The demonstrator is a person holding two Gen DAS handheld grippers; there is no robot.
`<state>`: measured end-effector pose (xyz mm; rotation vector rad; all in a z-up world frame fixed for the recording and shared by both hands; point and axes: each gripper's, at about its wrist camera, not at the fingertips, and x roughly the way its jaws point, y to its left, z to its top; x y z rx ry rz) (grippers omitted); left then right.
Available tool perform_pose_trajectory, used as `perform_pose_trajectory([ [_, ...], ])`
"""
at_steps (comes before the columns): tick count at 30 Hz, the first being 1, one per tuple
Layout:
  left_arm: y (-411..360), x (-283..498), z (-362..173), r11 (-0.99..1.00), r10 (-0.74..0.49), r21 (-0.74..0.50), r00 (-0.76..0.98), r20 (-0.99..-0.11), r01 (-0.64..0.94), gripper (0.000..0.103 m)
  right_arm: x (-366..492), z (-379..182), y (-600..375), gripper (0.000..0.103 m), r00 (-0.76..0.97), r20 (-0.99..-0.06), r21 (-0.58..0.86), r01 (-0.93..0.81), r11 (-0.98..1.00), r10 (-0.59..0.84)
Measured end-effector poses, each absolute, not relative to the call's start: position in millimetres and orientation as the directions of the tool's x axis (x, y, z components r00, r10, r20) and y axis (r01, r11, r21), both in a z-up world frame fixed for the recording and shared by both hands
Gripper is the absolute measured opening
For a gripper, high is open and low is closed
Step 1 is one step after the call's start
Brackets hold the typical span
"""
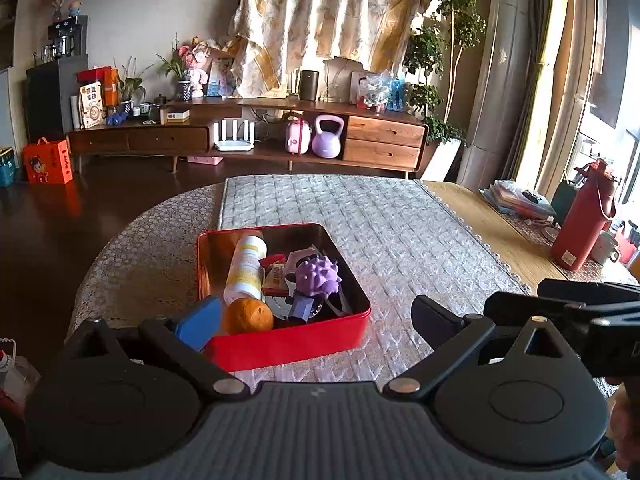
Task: Organize rigid objects
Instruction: 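Withdraw both open tools from the red box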
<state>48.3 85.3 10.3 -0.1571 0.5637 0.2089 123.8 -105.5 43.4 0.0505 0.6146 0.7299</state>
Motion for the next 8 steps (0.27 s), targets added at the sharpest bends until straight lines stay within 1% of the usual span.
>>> perform_pose_trajectory([
  [8,82.2,43.3,11.1,0.967,0.154,-0.089,0.825,-0.543,-0.240,0.102,123.9,43.1,-107.4,0.103,0.584,-0.509,0.259,-0.596,0.760,0.632],
])
